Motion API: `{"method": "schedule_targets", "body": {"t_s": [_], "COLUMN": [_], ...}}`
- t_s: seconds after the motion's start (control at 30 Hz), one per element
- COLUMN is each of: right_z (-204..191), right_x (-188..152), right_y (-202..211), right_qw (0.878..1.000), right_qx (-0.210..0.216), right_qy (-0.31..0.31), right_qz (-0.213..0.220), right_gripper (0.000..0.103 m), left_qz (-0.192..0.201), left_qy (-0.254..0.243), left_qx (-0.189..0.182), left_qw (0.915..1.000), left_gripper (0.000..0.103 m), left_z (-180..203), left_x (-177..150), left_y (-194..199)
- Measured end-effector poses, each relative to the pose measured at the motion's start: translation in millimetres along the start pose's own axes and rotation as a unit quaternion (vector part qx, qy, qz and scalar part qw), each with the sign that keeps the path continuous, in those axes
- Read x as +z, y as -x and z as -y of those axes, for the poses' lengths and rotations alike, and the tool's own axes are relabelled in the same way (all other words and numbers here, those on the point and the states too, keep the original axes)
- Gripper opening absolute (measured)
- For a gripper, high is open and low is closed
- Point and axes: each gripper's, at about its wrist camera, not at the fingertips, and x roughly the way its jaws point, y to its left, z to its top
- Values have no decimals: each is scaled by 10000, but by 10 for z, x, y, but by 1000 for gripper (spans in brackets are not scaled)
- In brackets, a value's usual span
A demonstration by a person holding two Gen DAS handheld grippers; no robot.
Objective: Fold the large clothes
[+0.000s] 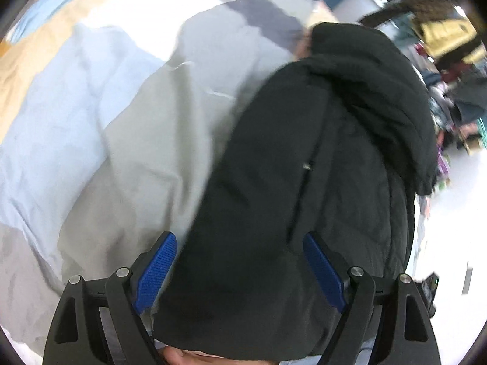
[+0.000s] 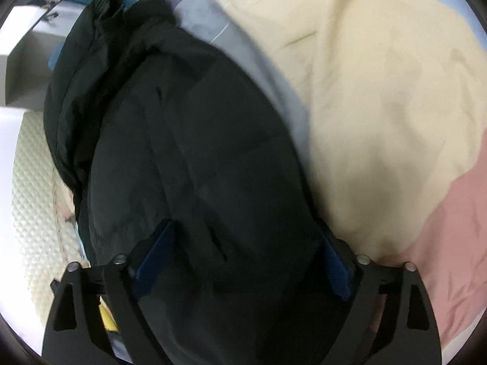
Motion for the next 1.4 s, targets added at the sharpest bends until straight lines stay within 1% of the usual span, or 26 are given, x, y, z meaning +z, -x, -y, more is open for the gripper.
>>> {"method": "schedule_targets", "body": {"t_s": [0.1, 0.17, 0.2, 0.27, 0.3, 0.37, 0.4, 0.47, 0.53, 0.57, 0.63, 0.67, 0.7, 0.73, 0.77, 0.8, 0.83, 0.87, 0.9, 0.93, 1.07, 1.17, 1.27, 1.3, 1.37, 1.4], "right_z": [-19, -20, -41, -112, -196, -292, -351, -441, -501, -514, -451, -340, -288, -238, -228, -188, -134, -117, -95, -85, -24, 53, 81, 34, 57, 39], "right_x": [-23, -51, -59, -88, -100, -110, -118, -137, -154, -160, -164, -143, -138, -131, -123, -131, -134, -131, -132, -126, -118, -126, -127, -104, -73, -61], "right_y": [-8, -4, 13, 41, 72, 133, 182, 271, 333, 336, 324, 324, 273, 177, 104, 73, -16, -51, -115, -143, -146, -95, -95, -150, -88, -98], "right_qw": [9999, 9990, 9984, 9959, 9929, 9866, 9799, 9678, 9581, 9563, 9597, 9631, 9689, 9793, 9865, 9900, 9944, 9960, 9981, 9986, 9995, 9998, 9999, 9999, 9999, 9999], "right_qx": [120, 440, 555, 905, 1150, 1542, 1876, 2347, 2653, 2707, 2623, 2531, 2349, 1906, 1507, 1282, 937, 766, 407, 270, 30, 20, 44, 32, -1, 8], "right_qy": [23, -41, -44, 85, 299, 526, 663, 891, 1051, 1078, 983, 890, 775, 687, 640, 587, 467, 434, 417, 402, 325, 161, 73, 77, 109, 116], "right_qz": [-5, 8, 24, 38, 41, 115, 158, 202, 243, 251, 231, 190, 114, 6, -57, -95, -147, -168, -203, -200, -25, 118, 119, 106, 57, 46], "right_gripper": [97, 98, 98, 98, 99, 98, 99, 99, 99, 99, 98, 98, 98, 98, 98, 98, 98, 98, 98, 98, 98, 98, 98, 98, 99, 100], "left_qz": [-32, -134, -251, -417, -408, -382, -418, -495, -466, -415, -344, -338, -347, -359, -365, -363, -367, -371, -362, -344, -250, -108, 24, 95, 190, 228], "left_qy": [330, 464, 517, 563, 519, 354, 300, 172, 9, -74, -196, -255, -329, -405, -491, -583, -658, -743, -831, -912, -1174, -1402, -1660, -1802, -2097, -2205], "left_qx": [129, 74, -1, -131, -141, -226, -280, -465, -615, -706, -866, -941, -1027, -1062, -1061, -1039, -1038, -1027, -1021, -1017, -933, -874, -757, -661, -416, -350], "left_qw": [9994, 9988, 9983, 9975, 9977, 9984, 9983, 9975, 9970, 9966, 9955, 9947, 9936, 9929, 9925, 9922, 9917, 9912, 9906, 9900, 9884, 9862, 9832, 9814, 9767, 9745], "left_gripper": [85, 85, 85, 85, 85, 85, 85, 85, 85, 85, 85, 85, 85, 85, 85, 85, 85, 85, 85, 85, 85, 85, 85, 85, 85, 85], "left_z": [-136, -186, -199, -213, -198, -139, -127, -72, -13, 18, 70, 99, 130, 155, 192, 243, 273, 304, 334, 348, 406, 418, 481, 501, 553, 564], "left_x": [32, 27, 26, 28, 34, 38, 33, 11, -4, -16, -30, -43, -54, -70, -86, -101, -119, -132, -153, -176, -262, -319, -390, -422, -497, -522], "left_y": [-27, -70, -111, -179, -185, -181, -191, -197, -178, -151, -101, -89, -75, -68, -61, -47, -34, -21, 4, 33, 140, 246, 320, 350, 392, 406]}}
